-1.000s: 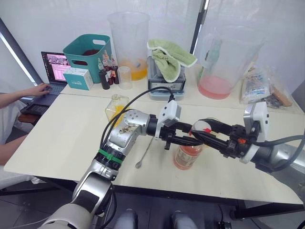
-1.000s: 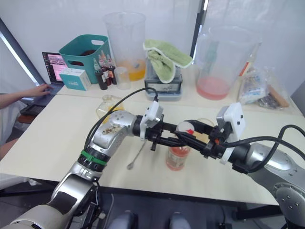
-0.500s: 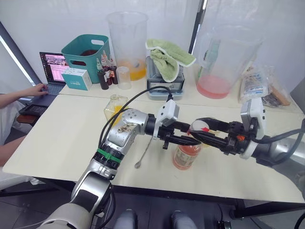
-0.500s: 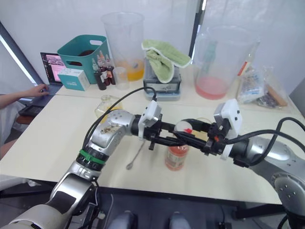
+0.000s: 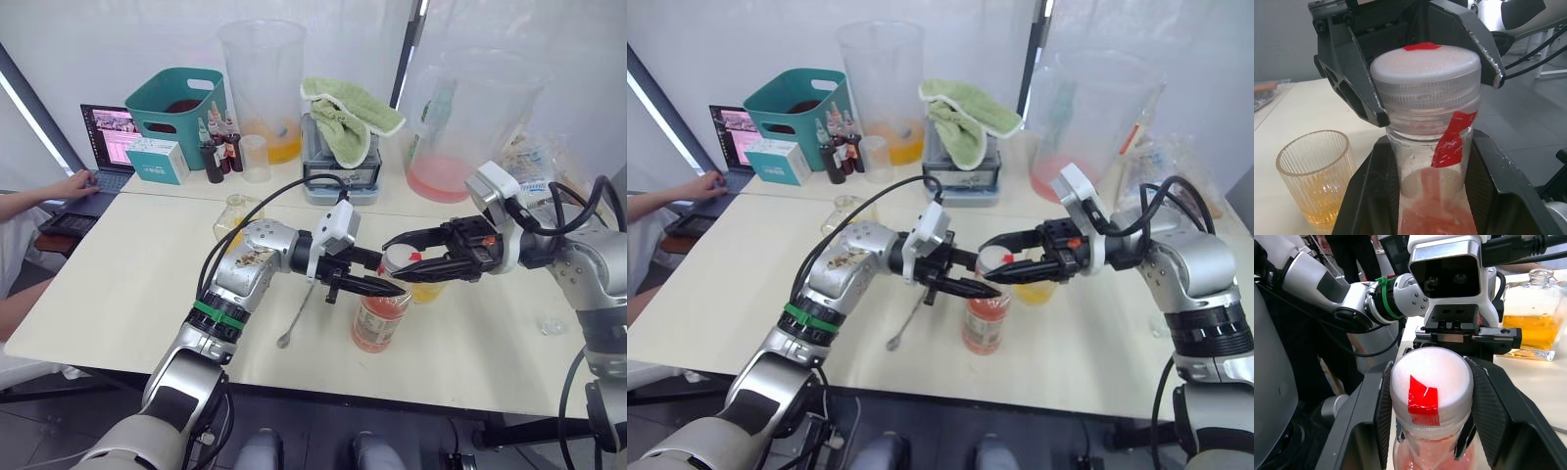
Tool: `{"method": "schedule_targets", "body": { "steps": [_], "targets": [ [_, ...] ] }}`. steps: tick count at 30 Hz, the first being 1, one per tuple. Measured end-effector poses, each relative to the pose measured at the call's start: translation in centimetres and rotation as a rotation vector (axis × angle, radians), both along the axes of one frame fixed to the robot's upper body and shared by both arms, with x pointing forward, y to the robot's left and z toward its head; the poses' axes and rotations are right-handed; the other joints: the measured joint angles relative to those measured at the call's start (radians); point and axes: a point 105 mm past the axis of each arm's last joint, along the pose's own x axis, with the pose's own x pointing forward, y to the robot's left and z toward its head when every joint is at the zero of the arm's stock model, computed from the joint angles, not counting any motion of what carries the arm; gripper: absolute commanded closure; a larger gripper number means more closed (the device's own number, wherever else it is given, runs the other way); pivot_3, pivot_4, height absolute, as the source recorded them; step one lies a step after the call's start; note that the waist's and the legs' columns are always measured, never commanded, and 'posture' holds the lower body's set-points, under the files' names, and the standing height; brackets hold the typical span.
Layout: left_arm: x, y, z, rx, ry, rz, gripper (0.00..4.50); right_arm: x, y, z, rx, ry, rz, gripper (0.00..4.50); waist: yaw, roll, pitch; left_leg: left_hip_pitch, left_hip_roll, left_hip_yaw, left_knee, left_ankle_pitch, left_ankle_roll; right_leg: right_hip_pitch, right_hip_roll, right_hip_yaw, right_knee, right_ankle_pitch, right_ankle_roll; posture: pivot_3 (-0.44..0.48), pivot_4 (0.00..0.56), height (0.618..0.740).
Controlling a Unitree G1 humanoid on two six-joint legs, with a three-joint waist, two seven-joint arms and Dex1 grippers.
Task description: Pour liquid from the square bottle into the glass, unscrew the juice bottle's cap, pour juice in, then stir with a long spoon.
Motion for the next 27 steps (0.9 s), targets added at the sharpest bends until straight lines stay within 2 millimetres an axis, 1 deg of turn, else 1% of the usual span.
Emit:
{"method": "schedule_targets", "body": {
  "steps": [1, 3, 5, 7, 8, 9, 10, 13, 16, 18, 22, 27],
  "targets": [
    [0.0, 0.0, 0.0, -0.001, 0.001, -0.002, 3.18, 0.0, 0.0, 0.0, 0.003, 0.004, -0.011, 2.75, 0.001, 0.0, 0.0, 0.0, 0.0, 0.0, 0.0, 0.0, 0.0, 0.0, 0.0, 0.0, 0.0, 0.0, 0.0, 0.0, 0.15, 0.74],
    [0.0, 0.0, 0.1, -0.005, 0.001, -0.003, 3.18, -0.2, 0.0, 0.1, 0.02, 0.016, -0.034, 1.71, 0.001, 0.0, 0.0, 0.0, 0.0, 0.0, 0.0, 0.0, 0.0, 0.0, 0.0, 0.0, 0.0, 0.0, 0.0, 0.0, 0.15, 0.74],
    [-0.2, -0.2, 0.1, -0.001, -0.016, -0.016, 3.18, -0.6, -0.3, 0.8, 0.081, 0.005, -0.08, 1.04, 0.004, 0.0, 0.0, 0.0, -0.001, -0.001, 0.0, 0.0, 0.0, 0.0, -0.001, 0.0, 0.0, 0.0, 0.0, 0.0, 0.15, 0.74],
    [-0.5, -0.6, 0.1, 0.0, -0.028, -0.033, 3.18, -1.2, -0.7, 1.7, 0.119, -0.054, -0.163, 0.38, 0.008, 0.0, 0.0, 0.0, -0.001, -0.003, 0.0, 0.0, 0.0, 0.001, -0.001, -0.001, 0.0, 0.0, 0.0, 0.0, 0.15, 0.74],
    [-0.6, -0.6, 0.1, 0.0, -0.031, -0.035, 3.18, -1.7, -0.8, 1.8, 0.136, -0.078, -0.213, 0.38, 0.009, 0.0, 0.0, 0.0, -0.001, -0.004, 0.0, 0.0, 0.0, 0.001, -0.001, -0.001, 0.0, 0.0, 0.0, 0.0, 0.15, 0.74],
    [-0.7, -0.6, 0.1, -0.002, -0.034, -0.036, 3.18, -2.4, -0.8, 1.4, 0.141, -0.087, -0.263, 0.38, 0.009, 0.0, 0.0, -0.001, -0.001, -0.004, 0.0, 0.0, 0.0, 0.001, -0.001, -0.002, 0.0, 0.0, 0.0, 0.0, 0.15, 0.74],
    [-0.7, -0.6, 0.1, -0.003, -0.036, -0.036, 3.18, -2.5, -0.8, 1.2, 0.141, -0.086, -0.278, 0.38, 0.009, 0.0, 0.0, -0.001, -0.001, -0.004, 0.0, 0.0, 0.0, 0.001, -0.001, -0.002, 0.001, 0.0, 0.0, 0.0, 0.15, 0.74],
    [-0.9, -0.7, 0.2, -0.005, -0.044, -0.037, 3.18, -3.7, -0.7, 0.2, 0.125, -0.089, -0.373, 0.38, 0.006, 0.0, 0.0, -0.001, -0.002, -0.005, 0.0, 0.0, 0.0, 0.001, -0.001, -0.002, 0.001, 0.0, 0.0, 0.0, 0.15, 0.74],
    [-1.0, -0.8, 0.1, -0.006, -0.047, -0.031, 3.18, -4.5, -0.4, 0.5, 0.135, -0.141, -0.453, 0.38, 0.003, 0.0, 0.0, 0.0, -0.002, -0.005, 0.0, 0.0, 0.0, 0.002, 0.0, -0.002, 0.0, 0.0, 0.0, 0.0, 0.15, 0.74],
    [-1.1, -0.9, -0.1, -0.007, -0.045, -0.029, 3.18, -4.8, 0.0, 0.1, 0.132, -0.161, -0.517, 0.38, 0.003, 0.0, 0.0, 0.0, -0.002, -0.005, 0.0, 0.0, 0.0, 0.003, 0.0, -0.002, 0.0, 0.0, 0.0, 0.0, 0.15, 0.74],
    [-1.1, -0.9, -0.3, -0.013, -0.038, -0.024, 3.18, -4.9, 0.2, -0.8, 0.138, -0.138, -0.622, 0.38, 0.006, 0.0, 0.0, 0.0, -0.003, -0.005, 0.0, 0.0, 0.0, 0.004, 0.0, -0.001, -0.001, 0.0, 0.0, 0.0, 0.15, 0.74],
    [-1.0, -0.9, -0.4, -0.011, -0.034, -0.018, 3.18, -4.6, 0.1, -1.2, 0.14, -0.127, -0.69, 0.38, 0.004, 0.0, 0.0, 0.0, -0.003, -0.006, 0.0, 0.0, 0.0, 0.004, 0.0, -0.001, -0.001, 0.0, 0.0, 0.0, 0.15, 0.74]
  ]
}}
